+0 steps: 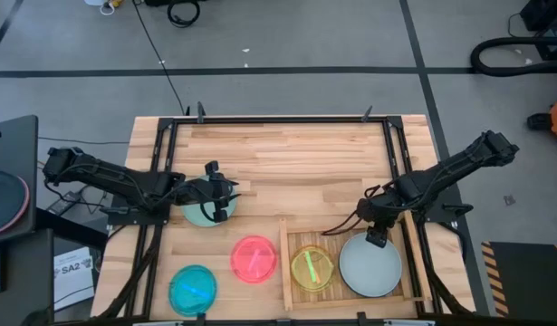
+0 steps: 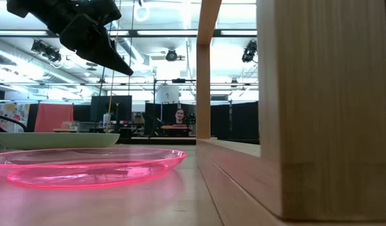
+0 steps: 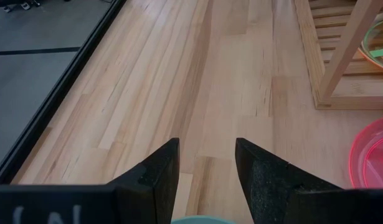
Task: Place and stack plates onto a shelf
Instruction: Stack the blue plate on the green plate on the shelf
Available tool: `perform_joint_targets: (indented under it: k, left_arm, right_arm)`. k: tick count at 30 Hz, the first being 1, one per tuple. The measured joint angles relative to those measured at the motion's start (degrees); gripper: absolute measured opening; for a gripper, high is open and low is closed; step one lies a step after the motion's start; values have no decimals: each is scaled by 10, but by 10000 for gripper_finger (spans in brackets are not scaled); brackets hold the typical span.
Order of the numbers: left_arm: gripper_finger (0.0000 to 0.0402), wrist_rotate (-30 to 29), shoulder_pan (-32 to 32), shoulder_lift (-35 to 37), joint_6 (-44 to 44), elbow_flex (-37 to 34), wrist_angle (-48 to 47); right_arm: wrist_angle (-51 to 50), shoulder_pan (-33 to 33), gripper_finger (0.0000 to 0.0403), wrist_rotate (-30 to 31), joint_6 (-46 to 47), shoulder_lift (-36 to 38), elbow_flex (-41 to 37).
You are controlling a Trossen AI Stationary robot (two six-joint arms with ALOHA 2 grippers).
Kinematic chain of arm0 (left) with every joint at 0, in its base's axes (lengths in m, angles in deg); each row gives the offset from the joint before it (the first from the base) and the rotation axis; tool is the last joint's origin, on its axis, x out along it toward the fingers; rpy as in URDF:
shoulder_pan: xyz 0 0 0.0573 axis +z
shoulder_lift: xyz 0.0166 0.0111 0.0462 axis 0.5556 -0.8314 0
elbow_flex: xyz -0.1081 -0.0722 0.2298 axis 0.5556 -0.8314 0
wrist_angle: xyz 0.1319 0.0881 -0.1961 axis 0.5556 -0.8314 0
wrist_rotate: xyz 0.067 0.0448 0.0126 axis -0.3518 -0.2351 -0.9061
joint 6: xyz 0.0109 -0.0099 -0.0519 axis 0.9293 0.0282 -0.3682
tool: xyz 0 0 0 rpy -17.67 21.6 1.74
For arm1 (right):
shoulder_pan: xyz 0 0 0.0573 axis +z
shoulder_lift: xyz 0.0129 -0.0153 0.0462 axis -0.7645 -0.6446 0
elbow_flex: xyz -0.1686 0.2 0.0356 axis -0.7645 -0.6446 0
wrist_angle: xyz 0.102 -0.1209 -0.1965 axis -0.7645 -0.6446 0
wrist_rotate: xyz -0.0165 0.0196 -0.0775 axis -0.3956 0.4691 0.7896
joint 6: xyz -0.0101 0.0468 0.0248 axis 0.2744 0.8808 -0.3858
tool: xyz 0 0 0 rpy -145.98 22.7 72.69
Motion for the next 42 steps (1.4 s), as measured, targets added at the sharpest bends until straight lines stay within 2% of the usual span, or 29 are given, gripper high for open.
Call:
perform_joint_targets:
  k: [5, 10, 18, 22, 26, 30, 42]
  left_arm:
    - [162, 0, 0, 0, 0, 0, 0]
    - [162, 7, 0, 0, 0, 0, 0]
    - [162, 104, 0, 0, -29, 0, 0]
    - [162, 172, 0, 0, -64, 0, -1]
    - [162, 239, -5, 0, -111, 0, -3]
    - [162, 268, -29, 0, -156, 0, -10]
    - [162, 285, -168, 0, -303, 0, -97]
  right_arm:
    - [9, 0, 199, 6, 14, 40, 0]
    - [78, 0, 199, 86, 5, 69, 0]
    - [225, -19, 199, 227, -109, 86, 0]
    - [291, -50, 199, 273, -181, 86, 0]
    - [349, -84, 199, 278, -253, 86, 0]
    - [391, -116, 199, 277, -312, 85, 0]
    - [410, -179, 199, 247, -348, 85, 0]
